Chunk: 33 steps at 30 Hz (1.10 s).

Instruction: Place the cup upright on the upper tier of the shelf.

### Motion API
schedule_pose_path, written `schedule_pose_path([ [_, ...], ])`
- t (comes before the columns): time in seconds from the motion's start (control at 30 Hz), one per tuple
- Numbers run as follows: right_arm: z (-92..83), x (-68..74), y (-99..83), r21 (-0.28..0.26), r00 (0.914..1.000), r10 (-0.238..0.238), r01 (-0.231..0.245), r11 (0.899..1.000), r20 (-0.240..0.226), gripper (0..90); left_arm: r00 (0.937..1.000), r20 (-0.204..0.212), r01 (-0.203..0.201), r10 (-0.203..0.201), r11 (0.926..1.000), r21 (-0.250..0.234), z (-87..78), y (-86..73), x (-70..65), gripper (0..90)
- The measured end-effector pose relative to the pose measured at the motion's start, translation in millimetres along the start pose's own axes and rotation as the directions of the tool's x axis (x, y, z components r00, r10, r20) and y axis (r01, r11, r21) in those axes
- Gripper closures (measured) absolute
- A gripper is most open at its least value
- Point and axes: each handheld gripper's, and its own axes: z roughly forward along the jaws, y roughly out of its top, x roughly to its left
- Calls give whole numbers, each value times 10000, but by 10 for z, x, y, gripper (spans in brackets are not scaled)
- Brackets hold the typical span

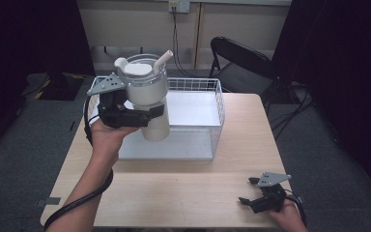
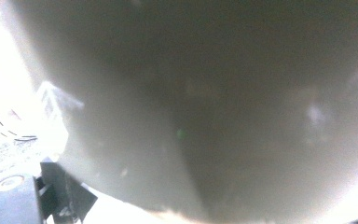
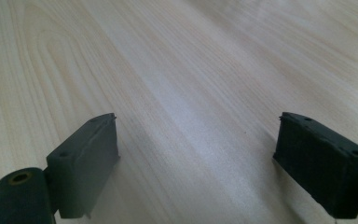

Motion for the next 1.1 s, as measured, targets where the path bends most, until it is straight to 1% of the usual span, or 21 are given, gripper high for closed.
schedule_pose_path([
  [0.37, 0, 0, 0, 0, 10000, 0, 0, 10000, -1, 125, 9997, -262, 0, 0, 10000, 6, 34, 88, 37, 100],
  [0.4, 0, 0, 0, 1, 10000, 1, -1, 10000, -1, 124, 9994, -338, -33, 34, 10000, 17, 44, 102, 51, 100],
  [0.67, 0, 0, 0, -1, 10000, 3, -3, 10000, 0, 124, 9988, -484, -41, 43, 10000, 57, 75, 117, 110, 100],
  [0.7, 0, 0, 0, -5, 10000, -7, 7, 10000, 3, 124, 9987, -502, 38, -35, 10000, 44, 81, 120, 116, 100],
  [0.8, 0, 0, 0, 1, 10000, 2, -2, 10000, -1, 124, 9984, -554, 91, -92, 10000, -11, 89, 127, 135, 100],
  [1.1, 0, 0, 0, -2, 10000, -8, 8, 10000, 2, 125, 9975, -692, 122, -119, 9999, 38, 130, 148, 200, 100],
])
